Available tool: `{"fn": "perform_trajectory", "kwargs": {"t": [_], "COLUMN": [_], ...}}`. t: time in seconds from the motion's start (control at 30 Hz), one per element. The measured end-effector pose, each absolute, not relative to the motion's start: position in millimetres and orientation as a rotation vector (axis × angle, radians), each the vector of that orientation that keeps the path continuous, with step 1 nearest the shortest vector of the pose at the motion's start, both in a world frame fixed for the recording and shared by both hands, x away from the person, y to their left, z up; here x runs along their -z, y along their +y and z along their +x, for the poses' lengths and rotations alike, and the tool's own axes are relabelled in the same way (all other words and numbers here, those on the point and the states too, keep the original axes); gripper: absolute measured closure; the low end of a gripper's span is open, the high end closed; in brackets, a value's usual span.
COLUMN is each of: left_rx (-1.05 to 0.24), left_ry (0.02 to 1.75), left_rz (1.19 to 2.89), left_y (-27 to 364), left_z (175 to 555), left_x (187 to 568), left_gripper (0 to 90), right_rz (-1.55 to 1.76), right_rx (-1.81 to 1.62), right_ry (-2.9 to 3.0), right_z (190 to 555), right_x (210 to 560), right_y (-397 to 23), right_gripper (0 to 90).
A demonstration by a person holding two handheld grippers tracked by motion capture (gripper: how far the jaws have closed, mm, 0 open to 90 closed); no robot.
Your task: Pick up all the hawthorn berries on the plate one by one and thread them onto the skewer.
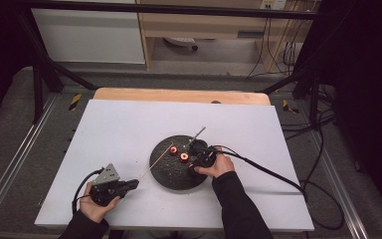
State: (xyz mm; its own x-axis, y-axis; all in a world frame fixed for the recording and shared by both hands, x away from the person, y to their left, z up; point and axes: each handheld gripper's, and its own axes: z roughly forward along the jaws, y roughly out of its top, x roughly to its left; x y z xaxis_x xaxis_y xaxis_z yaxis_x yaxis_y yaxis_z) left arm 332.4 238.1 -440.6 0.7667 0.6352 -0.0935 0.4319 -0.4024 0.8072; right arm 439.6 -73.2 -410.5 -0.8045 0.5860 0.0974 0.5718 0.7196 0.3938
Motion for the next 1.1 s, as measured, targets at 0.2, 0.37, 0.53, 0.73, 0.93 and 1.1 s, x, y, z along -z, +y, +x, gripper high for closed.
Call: {"fn": "perform_trajectory", "kwargs": {"t": [0.2, 0.37, 0.53, 0.73, 0.93, 1.1], "left_rx": [-0.292, -0.298, -0.300, -0.304, -0.308, -0.310], "left_ry": [0.796, 0.795, 0.797, 0.802, 0.808, 0.813], "left_rz": [2.058, 2.054, 2.047, 2.040, 2.030, 2.016], "left_y": [237, 237, 237, 237, 237, 236], "left_z": [332, 331, 330, 330, 329, 328], "left_x": [441, 440, 440, 440, 440, 440], "left_gripper": [88.2, 88.1, 88.1, 88.1, 88.1, 88.1], "right_rz": [1.066, 1.143, 1.204, 1.283, 1.365, 1.428], "right_rx": [-0.762, -0.886, -1.009, -1.196, -1.418, -1.611], "right_ry": [2.821, 2.736, 2.651, 2.522, 2.355, 2.196], "right_z": [438, 436, 432, 426, 415, 405], "right_x": [401, 391, 387, 391, 396, 404], "right_y": [-77, -82, -89, -101, -107, -107], "right_gripper": [62.0, 62.1, 62.2, 62.2, 62.2, 62.3]}}
